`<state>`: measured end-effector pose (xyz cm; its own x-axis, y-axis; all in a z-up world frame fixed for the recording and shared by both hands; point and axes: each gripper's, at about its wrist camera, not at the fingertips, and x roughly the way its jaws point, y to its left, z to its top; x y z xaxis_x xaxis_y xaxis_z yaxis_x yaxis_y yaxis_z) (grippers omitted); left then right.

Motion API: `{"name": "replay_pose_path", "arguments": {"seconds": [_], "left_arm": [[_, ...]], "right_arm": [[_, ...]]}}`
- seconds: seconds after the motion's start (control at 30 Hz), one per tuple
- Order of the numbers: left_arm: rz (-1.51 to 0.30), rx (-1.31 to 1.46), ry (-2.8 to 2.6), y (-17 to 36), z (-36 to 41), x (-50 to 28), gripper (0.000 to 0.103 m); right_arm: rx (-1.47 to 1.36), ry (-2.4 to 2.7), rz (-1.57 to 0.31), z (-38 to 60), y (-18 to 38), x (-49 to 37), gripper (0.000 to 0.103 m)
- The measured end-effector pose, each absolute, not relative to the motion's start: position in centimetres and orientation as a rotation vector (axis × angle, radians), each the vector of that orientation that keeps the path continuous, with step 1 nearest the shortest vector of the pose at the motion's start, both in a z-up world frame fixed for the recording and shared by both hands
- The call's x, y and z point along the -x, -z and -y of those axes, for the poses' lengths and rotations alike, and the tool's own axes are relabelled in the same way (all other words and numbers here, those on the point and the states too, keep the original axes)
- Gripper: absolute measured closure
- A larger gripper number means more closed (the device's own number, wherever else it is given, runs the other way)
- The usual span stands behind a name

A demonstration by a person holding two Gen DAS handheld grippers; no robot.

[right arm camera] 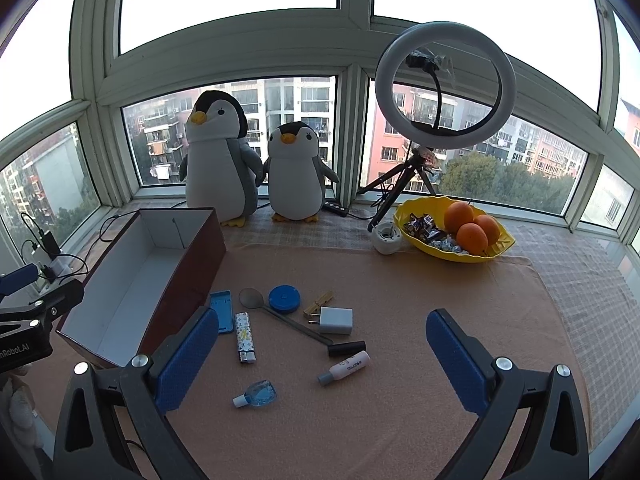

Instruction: Organize rigid objects

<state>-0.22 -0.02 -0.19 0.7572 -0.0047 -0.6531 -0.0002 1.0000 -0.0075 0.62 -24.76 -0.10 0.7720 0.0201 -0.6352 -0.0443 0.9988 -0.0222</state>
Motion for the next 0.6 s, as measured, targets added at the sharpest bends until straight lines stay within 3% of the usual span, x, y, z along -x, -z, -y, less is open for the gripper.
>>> {"name": "replay_pose_path", "arguments": {"seconds": [0.6], "left_arm": [[-0.714,0.007,0.002,0.2,0.04,0.15,0.0]], "right_arm": [[0.033,-0.036,-0.696,24.53,0.42,-0.57,0.001]]}}
